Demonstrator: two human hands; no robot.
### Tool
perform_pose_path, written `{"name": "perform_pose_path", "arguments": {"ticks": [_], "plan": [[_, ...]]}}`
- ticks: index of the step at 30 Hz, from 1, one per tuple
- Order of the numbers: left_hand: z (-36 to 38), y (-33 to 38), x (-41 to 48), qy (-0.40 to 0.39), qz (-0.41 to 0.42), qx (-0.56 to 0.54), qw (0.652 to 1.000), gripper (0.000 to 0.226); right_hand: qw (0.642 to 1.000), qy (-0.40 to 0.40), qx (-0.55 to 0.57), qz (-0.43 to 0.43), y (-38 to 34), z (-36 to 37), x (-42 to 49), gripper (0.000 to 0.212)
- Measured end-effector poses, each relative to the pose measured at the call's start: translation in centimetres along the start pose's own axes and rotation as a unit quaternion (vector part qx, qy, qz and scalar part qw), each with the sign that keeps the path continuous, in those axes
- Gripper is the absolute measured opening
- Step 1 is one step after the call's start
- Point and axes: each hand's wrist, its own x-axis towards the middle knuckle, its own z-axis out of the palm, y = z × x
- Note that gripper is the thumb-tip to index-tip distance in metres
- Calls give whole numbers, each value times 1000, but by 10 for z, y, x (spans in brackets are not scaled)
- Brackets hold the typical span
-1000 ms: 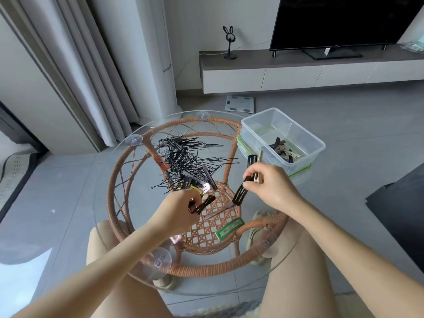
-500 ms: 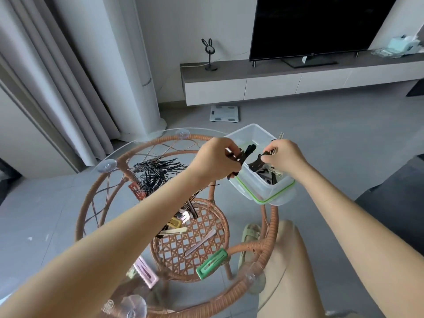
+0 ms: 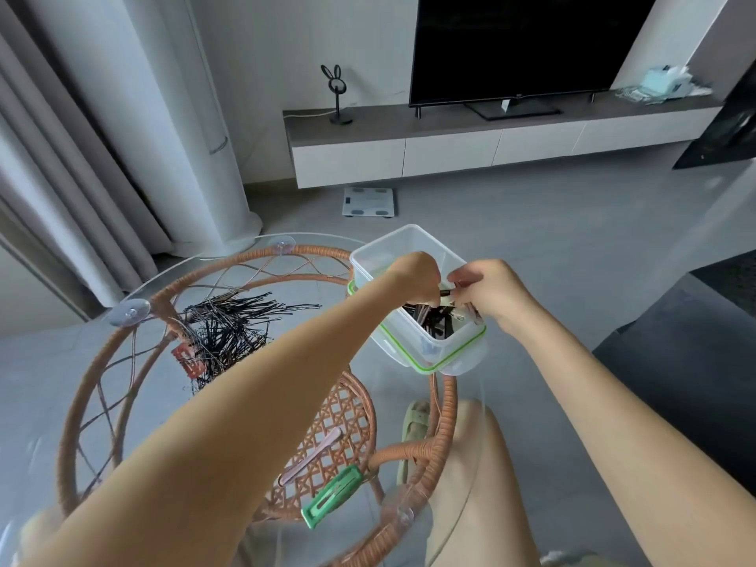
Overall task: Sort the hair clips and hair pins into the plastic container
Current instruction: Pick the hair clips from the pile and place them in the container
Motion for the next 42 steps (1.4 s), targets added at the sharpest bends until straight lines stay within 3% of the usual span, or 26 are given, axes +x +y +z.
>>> {"name": "perform_pose_path", "arguments": {"ticks": [3,9,14,16,17,20,22,24,27,30,33,35,38,42], "plan": [[-4,-8,-9,30,9,-27,999,38,1000,18,15,6,1,6,3,26],[-29,-49,-47,132,-9,-96,987,27,999,19,48,-1,-8,25,-1,24],[-28,-96,-117,197,-25,-66,978,25,989,80,-81,-98,-23,33,-37,25],[-17,-116,-148,170,-41,-30,984,24,979,17,-104,-176,-30,39,-71,25],[-11,-126,-165,152,-52,-10,987,25,967,-51,-127,-216,-30,45,-90,30],[11,-151,-211,78,-65,49,994,34,881,-294,-262,-263,-19,66,-143,61],[27,-165,-237,31,-57,83,994,41,827,-334,-352,-284,-6,83,-158,75],[40,-177,-255,9,-50,123,991,45,813,-307,-387,-308,2,100,-162,75],[54,-188,-266,12,-32,197,980,47,817,-246,-390,-347,4,124,-164,56],[63,-191,-262,28,-30,171,984,45,821,-224,-385,-356,4,138,-167,40],[76,-192,-255,70,-22,140,987,40,819,-154,-407,-373,12,146,-170,25],[86,-188,-252,88,-24,155,984,40,817,-124,-428,-366,19,149,-170,26],[92,-186,-251,144,-10,149,978,42,831,-124,-411,-354,22,148,-165,25],[76,-180,-245,263,-24,53,963,33,860,-123,-363,-337,24,139,-163,28]]}}
